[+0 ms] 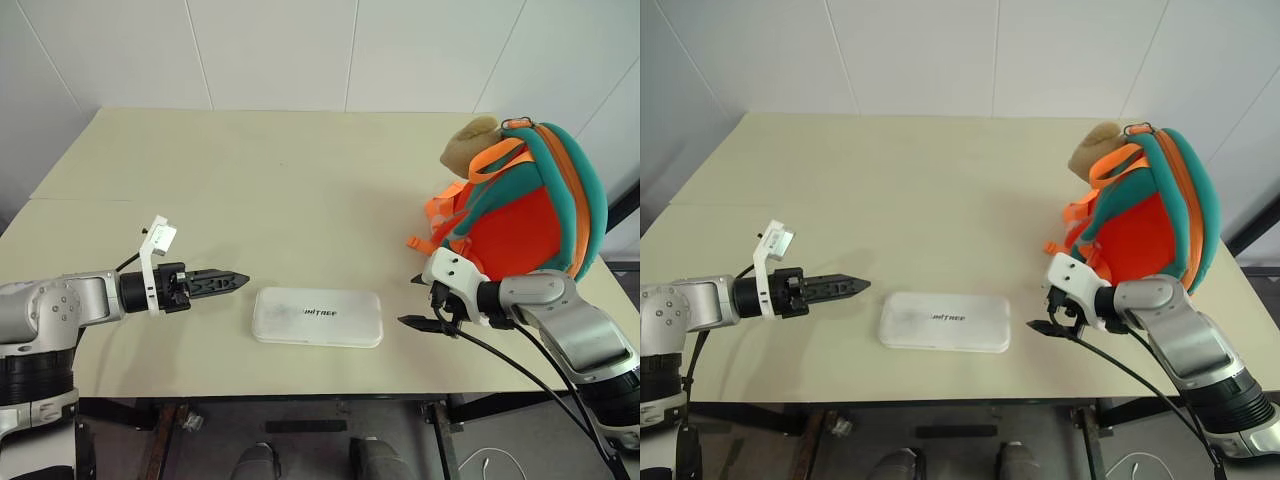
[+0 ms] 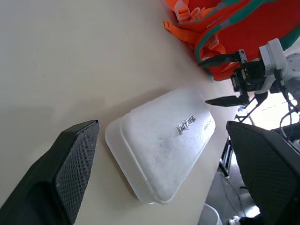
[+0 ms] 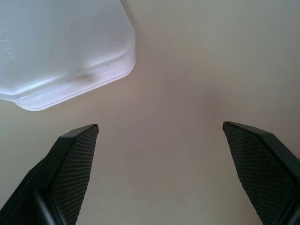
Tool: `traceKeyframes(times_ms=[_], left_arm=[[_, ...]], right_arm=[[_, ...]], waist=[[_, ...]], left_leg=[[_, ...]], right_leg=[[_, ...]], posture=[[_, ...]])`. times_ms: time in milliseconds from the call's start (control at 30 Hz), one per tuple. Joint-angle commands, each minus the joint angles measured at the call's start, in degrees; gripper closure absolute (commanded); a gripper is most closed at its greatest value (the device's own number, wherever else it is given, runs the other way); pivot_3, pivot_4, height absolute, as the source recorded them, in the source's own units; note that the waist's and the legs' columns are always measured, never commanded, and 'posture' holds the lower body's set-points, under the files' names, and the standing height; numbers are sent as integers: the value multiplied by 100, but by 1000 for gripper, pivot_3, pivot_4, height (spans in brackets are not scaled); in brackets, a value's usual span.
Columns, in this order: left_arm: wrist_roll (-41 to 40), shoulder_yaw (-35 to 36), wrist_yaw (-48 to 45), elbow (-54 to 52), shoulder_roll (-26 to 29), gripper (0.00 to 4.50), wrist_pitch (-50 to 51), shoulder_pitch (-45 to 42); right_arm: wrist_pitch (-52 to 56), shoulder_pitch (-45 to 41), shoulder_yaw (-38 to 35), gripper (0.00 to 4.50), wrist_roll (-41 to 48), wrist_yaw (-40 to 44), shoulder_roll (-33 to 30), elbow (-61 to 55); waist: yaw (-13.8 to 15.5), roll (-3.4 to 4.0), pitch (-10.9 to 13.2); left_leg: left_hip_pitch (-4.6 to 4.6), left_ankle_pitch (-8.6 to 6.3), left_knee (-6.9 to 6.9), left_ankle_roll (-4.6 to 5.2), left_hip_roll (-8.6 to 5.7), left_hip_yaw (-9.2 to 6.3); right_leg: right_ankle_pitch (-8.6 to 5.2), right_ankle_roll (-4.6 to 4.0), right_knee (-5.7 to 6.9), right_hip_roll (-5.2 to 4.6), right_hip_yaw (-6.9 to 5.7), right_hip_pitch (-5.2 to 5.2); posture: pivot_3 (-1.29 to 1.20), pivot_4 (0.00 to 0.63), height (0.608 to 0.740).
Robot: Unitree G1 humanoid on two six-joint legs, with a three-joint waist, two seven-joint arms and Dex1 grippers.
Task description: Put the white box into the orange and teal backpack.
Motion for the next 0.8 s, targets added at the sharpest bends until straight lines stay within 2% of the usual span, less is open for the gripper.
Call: traceKeyframes(times_ms=[33, 300, 600, 800], left_arm=[[-346, 59, 224, 653, 269, 54, 899, -306], [-1486, -687, 512, 2104, 490, 54, 970, -458], [-1896, -1455, 447, 2799, 430, 54, 970, -765], [-1562, -1821, 474, 2966, 270, 54, 970, -977]], right_arm=[[-31, 17, -147, 0, -4, -70, 27, -139], [29, 67, -106, 0, -23, -296, 214, -254], [66, 42, -54, 0, -55, -428, 376, -296], [60, 29, -29, 0, -88, -464, 442, -287]], waist=[[-1, 0, 0], [-2, 0, 0], [0, 0, 0], [4, 0, 0]], left_leg=[[1, 0, 0, 0, 0, 0], [1, 0, -3, -1, 0, -1], [1, 1, -3, -2, -2, -1], [1, 1, -2, -2, -2, -1]], right_leg=[[0, 0, 1, 0, 0, 0], [0, 0, 0, -1, 0, -1], [0, -1, 1, -2, -1, -1], [0, -1, 1, -1, -1, -1]], posture=[[0, 150, 740], [0, 150, 740], [0, 150, 740], [0, 150, 740]])
